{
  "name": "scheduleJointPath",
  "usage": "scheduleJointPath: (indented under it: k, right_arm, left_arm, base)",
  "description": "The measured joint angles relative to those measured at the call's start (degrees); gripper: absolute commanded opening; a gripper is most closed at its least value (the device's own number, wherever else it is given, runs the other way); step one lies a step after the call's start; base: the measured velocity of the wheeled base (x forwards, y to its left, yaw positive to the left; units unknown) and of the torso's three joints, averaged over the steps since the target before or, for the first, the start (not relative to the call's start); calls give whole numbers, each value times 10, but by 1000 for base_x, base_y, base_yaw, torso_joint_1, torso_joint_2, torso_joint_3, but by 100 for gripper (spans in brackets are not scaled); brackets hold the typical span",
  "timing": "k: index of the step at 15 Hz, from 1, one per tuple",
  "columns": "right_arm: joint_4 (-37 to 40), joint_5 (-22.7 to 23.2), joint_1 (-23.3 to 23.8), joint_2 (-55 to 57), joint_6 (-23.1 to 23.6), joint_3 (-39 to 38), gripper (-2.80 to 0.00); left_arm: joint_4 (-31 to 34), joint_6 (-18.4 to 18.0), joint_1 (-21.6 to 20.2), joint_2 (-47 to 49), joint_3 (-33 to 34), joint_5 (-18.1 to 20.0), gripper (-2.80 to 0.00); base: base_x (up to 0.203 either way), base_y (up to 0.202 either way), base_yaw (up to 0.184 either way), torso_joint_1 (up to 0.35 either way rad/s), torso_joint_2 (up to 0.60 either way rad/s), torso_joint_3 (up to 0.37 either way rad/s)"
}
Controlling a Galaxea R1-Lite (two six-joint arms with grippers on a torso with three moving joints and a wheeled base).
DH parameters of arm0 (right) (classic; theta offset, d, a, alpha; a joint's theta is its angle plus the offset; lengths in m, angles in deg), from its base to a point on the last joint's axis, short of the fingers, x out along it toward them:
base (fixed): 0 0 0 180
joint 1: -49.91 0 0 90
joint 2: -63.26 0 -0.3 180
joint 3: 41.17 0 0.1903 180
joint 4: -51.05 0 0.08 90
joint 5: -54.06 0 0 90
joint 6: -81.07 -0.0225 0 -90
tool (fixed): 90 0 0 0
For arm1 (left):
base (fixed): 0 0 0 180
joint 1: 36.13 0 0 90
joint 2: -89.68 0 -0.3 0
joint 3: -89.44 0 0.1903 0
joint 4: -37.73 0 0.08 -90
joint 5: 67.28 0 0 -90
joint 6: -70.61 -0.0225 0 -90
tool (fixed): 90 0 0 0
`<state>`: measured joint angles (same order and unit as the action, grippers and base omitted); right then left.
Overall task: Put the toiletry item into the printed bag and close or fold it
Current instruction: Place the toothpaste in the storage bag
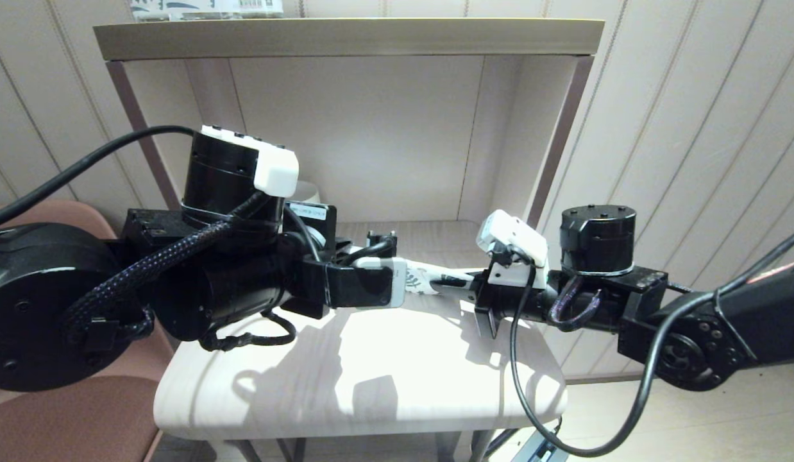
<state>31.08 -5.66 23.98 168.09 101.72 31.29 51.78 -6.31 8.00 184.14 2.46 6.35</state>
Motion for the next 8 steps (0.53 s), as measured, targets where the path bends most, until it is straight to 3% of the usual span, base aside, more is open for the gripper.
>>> scheduleJointPath:
  k: [8]
  right_arm:
    - [-1, 0, -1, 2, 0, 1, -280]
  left_arm:
    - [0, -1, -11, -16, 0, 0, -280]
  base:
    - [0, 0, 0, 0, 0, 0]
